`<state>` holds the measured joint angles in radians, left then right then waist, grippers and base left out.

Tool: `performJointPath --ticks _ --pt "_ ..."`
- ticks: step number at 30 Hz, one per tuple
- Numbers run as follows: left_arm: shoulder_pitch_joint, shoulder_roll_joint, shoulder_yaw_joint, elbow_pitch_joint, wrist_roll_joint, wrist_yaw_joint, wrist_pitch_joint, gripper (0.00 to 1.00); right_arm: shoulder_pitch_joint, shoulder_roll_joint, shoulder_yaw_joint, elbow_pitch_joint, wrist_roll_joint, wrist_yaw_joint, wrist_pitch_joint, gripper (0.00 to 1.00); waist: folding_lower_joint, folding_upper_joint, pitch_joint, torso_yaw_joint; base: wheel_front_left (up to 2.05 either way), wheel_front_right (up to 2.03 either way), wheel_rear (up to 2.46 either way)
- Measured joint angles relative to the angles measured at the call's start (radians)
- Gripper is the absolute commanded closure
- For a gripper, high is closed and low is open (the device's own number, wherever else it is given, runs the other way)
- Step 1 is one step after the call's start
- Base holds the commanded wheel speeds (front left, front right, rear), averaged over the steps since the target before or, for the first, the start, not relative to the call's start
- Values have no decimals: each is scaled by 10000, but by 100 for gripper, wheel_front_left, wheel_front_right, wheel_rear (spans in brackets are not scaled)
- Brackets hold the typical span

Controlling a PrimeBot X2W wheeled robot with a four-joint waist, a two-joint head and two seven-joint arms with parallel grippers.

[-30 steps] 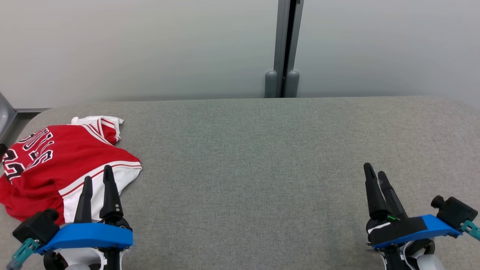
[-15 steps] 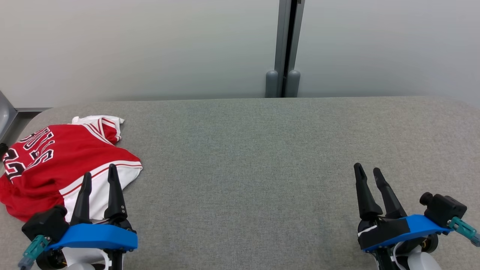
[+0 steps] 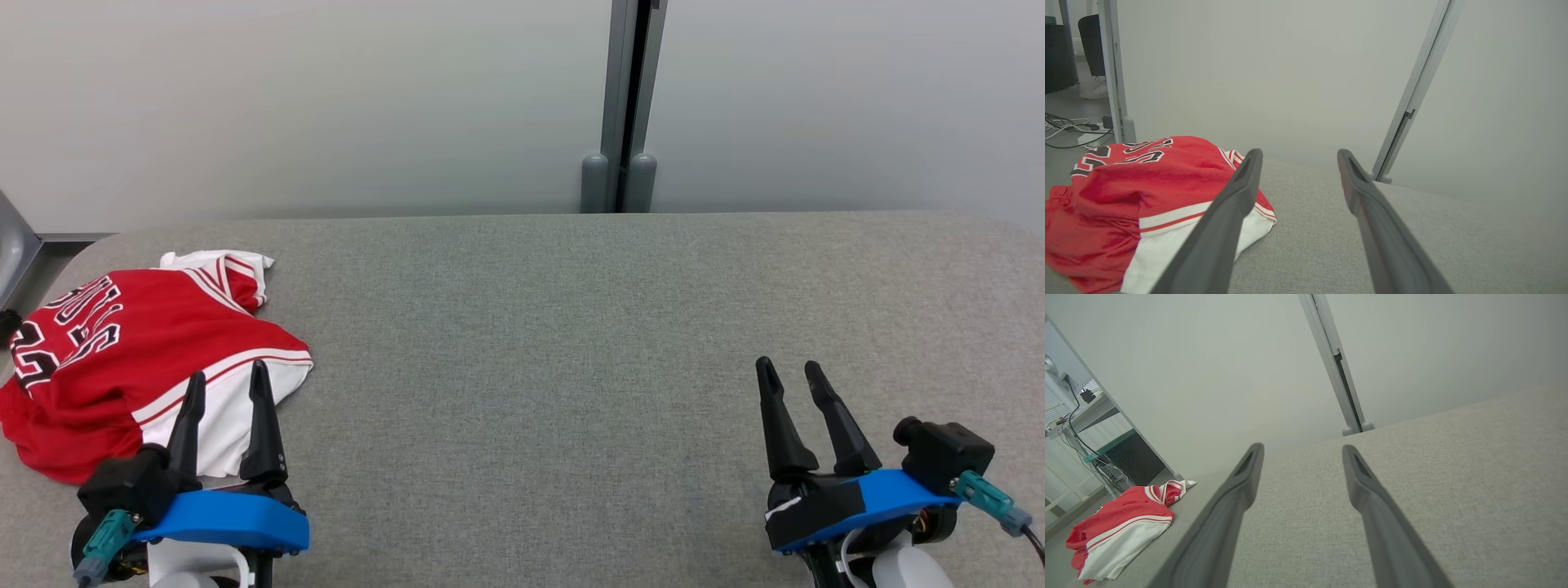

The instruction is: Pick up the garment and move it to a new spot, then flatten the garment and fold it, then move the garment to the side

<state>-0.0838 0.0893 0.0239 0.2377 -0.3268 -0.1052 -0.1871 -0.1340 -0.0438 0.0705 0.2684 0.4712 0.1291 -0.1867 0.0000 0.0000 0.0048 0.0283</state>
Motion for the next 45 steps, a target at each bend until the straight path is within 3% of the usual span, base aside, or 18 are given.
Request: performJointPath --ticks 34,45 --pt "-4 48 -42 265 2577 226 -658 0 -152 -23 132 487 -2468 6 -669 0 0 0 28 117 0 0 0" --pt "8 8 27 339 2924 240 -746 0 -149 -33 -366 585 -2780 13 -754 0 0 0 33 130 0 0 0"
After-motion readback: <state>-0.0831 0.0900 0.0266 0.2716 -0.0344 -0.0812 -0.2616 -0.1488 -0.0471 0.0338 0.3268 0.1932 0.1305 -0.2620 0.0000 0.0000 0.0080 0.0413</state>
